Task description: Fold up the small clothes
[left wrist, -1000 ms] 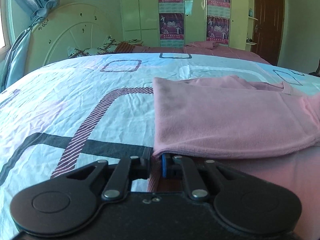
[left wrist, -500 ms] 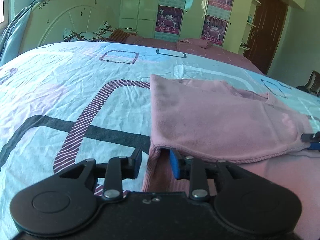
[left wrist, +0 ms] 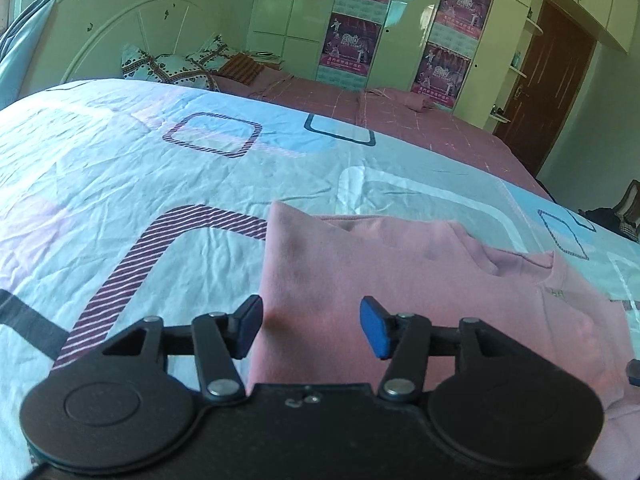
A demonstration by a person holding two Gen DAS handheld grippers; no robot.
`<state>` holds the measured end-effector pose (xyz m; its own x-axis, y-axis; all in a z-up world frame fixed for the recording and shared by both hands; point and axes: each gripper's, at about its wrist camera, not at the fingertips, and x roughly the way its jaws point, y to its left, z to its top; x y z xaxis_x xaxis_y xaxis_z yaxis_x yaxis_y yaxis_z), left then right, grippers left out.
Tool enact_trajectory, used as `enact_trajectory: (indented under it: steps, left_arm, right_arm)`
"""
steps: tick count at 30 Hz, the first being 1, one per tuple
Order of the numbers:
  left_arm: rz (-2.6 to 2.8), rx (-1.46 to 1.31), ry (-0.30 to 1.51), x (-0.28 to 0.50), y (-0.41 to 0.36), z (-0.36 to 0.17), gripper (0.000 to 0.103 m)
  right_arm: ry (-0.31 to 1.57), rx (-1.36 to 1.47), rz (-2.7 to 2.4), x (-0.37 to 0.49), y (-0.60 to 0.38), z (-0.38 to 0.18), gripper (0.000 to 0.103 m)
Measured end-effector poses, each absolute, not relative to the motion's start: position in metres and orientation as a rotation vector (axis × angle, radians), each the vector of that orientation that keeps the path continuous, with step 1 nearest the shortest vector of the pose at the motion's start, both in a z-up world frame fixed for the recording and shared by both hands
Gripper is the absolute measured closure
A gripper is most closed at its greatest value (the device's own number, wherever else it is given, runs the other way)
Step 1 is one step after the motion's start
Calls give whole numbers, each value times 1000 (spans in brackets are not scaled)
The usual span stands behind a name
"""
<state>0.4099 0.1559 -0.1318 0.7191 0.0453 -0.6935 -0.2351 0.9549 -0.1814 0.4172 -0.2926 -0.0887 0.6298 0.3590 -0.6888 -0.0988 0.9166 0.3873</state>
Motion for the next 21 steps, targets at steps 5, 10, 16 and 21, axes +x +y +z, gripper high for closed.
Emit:
enact_trajectory:
  steps: [5, 10, 16, 21]
  left_arm:
    - [188, -283, 779, 438, 169, -145, 46]
    - [218, -317, 754, 449, 180, -157, 74]
    - [236, -246, 701, 447, 172, -159, 90]
    - [254, -208, 706, 444, 165, -157, 86]
  right_arm:
    - [853, 330, 256, 450, -285, -93, 38]
    - [880, 293, 260, 474, -268, -107, 81]
    - [806, 167, 258, 467, -252, -102, 97]
    - [828, 113, 211, 471, -256, -113, 96]
